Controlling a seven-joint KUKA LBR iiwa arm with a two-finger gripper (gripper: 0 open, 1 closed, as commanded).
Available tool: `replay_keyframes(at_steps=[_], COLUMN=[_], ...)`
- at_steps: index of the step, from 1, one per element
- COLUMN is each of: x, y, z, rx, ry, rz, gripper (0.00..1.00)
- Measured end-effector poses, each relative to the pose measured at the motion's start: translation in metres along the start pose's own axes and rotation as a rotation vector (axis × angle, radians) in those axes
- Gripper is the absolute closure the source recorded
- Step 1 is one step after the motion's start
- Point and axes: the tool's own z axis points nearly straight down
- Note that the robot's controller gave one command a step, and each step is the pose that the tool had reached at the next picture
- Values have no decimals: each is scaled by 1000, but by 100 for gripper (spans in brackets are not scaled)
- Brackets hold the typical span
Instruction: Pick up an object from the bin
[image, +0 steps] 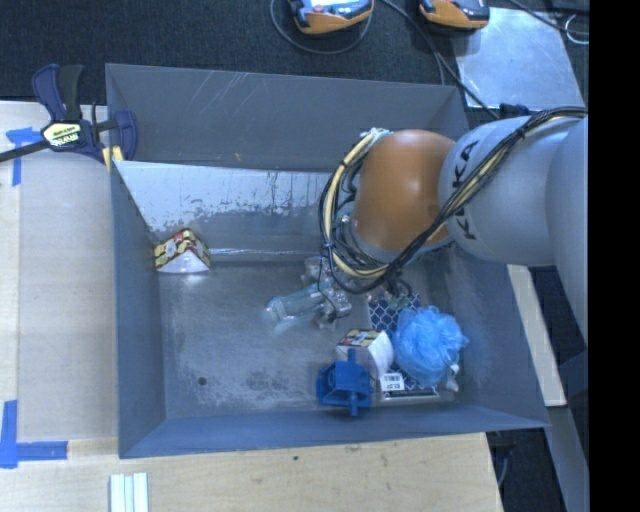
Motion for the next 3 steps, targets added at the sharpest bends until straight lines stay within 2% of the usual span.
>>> replay_keyframes(at_steps=[1, 2, 3], x=[0, -8, 2], y=[0, 2, 4], z=[0, -104, -125], rx=[0, 0, 1], ry=[0, 0, -3], rz=[0, 9, -19], gripper=[100, 100, 100])
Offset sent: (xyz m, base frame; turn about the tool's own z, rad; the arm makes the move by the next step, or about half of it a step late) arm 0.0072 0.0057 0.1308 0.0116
